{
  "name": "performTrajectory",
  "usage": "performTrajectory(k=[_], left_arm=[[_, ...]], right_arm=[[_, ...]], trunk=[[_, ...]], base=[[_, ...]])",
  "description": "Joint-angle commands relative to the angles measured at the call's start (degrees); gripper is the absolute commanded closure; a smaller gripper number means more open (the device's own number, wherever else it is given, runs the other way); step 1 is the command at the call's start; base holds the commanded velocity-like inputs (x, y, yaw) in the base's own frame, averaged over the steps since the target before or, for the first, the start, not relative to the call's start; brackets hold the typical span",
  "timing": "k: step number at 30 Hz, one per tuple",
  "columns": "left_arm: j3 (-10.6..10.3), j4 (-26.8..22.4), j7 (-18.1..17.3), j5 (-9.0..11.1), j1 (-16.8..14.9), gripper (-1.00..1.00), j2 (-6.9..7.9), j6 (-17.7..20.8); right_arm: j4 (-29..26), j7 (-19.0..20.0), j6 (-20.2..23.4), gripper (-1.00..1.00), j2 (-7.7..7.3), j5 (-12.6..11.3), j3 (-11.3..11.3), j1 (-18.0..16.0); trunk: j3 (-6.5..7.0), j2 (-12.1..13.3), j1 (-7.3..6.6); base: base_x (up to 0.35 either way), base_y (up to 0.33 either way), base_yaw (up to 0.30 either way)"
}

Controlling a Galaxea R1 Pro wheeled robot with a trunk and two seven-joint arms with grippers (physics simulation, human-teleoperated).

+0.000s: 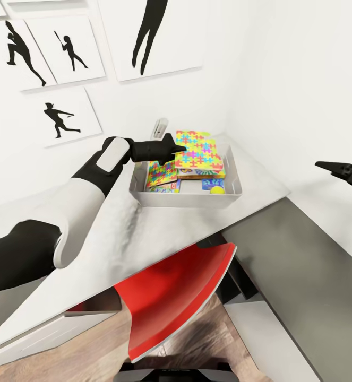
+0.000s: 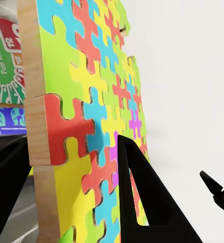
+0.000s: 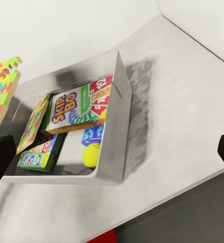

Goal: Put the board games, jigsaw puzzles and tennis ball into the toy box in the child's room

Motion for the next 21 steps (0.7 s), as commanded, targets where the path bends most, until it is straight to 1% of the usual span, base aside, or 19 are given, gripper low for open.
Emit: performTrajectory(k=[1, 2, 7, 21], left_arm=[[-0.1, 0.1, -0.4, -0.3, -0.1, 1.00, 0.01, 0.0], [0.0, 1.0, -0.6, -0.1, -0.4, 1.00, 0.02, -0.7], [0.0, 2.2, -0.9, 0.2, -0.7, 1.00, -0.01, -2.0], [0.0, 3.0, -1.2, 0.4, -1.0, 1.00, 0.05, -2.7]], right_arm=[[0.0, 0.5, 0.3, -1.00, -0.01, 0.5, 0.0, -0.1], [0.0, 0.5, 0.3, -1.00, -0.01, 0.5, 0.0, 0.0], [0.0, 0.5, 0.3, -1.00, 0.01, 0.5, 0.0, 0.0], [0.0, 0.5, 0.3, -1.00, 0.10, 0.5, 0.0, 0.1]], trunk=[[-0.14, -0.1, 0.03], [-0.20, -0.1, 0.03], [-0.58, -0.1, 0.03], [-1.83, -0.1, 0.03]], base=[[0.000, 0.000, 0.000], [0.000, 0.000, 0.000], [0.000, 0.000, 0.000], [0.000, 0.000, 0.000]])
